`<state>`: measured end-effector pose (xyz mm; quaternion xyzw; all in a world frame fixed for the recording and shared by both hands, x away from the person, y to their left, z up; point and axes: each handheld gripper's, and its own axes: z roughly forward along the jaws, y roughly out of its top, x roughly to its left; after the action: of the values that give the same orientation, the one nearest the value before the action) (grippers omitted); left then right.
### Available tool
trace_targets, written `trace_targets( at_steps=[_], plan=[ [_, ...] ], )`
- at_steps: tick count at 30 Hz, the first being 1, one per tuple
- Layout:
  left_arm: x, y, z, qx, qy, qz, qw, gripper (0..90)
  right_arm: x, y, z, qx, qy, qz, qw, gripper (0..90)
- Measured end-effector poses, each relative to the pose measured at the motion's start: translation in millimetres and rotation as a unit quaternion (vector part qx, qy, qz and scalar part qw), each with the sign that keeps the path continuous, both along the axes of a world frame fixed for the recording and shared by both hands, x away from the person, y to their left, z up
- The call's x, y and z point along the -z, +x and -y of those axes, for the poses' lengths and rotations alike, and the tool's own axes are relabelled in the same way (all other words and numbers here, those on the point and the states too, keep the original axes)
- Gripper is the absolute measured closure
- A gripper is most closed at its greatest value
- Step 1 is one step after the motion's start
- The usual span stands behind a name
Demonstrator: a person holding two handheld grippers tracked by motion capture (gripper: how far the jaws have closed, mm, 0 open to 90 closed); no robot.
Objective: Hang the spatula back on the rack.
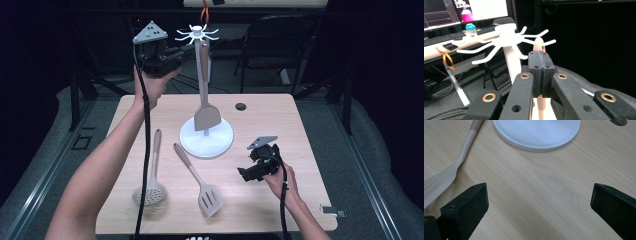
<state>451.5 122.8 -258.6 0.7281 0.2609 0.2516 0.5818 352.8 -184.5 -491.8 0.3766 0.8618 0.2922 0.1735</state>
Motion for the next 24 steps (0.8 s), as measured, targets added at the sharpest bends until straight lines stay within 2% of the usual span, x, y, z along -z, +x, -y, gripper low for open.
trace_targets(
  at_steps=[10,24],
  plan=[
    [-2.1,6.6,-5.1,-0.026,0.0,-0.003,0.9997,89.9,-0.1,-0.1,0.8,0.0,-0.002,-0.001,1.0,1.4],
    [-2.7,14.8,-12.0,-0.041,0.002,-0.007,0.9991,89.9,2.5,0.4,1.1,0.001,-0.008,-0.006,0.9999,1.5]
  ],
)
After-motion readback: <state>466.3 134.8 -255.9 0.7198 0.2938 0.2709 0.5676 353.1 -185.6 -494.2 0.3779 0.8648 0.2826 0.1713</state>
